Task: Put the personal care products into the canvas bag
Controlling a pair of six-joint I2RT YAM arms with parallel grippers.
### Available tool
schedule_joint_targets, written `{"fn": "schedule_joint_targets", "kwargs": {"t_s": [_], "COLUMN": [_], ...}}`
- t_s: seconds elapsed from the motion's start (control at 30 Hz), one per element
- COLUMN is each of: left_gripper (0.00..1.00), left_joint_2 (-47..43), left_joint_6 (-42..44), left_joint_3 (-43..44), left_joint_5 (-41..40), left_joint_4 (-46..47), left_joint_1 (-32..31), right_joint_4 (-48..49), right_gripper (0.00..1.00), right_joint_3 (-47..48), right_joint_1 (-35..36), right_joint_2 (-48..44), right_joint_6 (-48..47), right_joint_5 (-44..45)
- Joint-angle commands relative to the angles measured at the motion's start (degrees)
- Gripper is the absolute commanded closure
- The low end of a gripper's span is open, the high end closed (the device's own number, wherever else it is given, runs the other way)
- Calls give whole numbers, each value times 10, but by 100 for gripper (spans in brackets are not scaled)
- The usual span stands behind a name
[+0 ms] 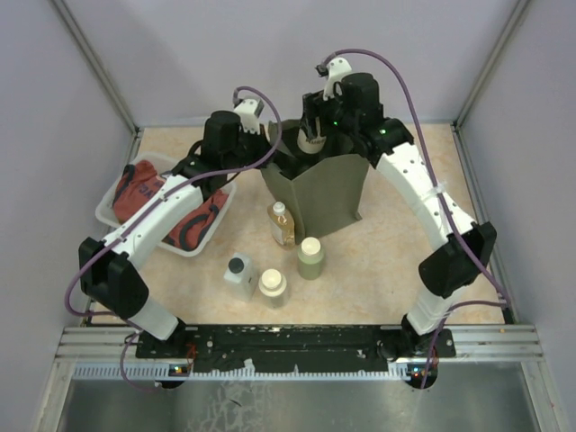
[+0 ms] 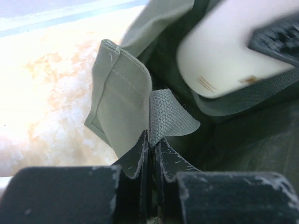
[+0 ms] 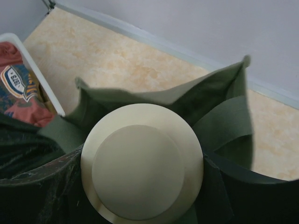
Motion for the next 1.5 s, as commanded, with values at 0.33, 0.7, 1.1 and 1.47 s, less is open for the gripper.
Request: {"fn": "schedule_joint_targets", "kwargs": {"t_s": [0.33,0.7,1.1,1.47], "left_gripper": [93,94,93,92], "left_joint_2": [-16,-29,-41,-44], "left_joint_6": [-1,-2,2,6], "left_joint_3": [-6,-8,-19,-20], "left_joint_5": [4,13,7,-5], "left_joint_4": [42,37,30,25], "left_joint_1": [0,0,0,0], "right_joint_4": [62,192,154,145], "right_gripper": [100,100,100,51], "right_joint_3": [-60,-107,-72,-69], "right_joint_1": [0,2,-1,-8], "right_joint_2": [-67,27,85,104], "right_joint_6": [-12,-56,-91,-78], "right_joint_5": [-35,-3,172,197]}}
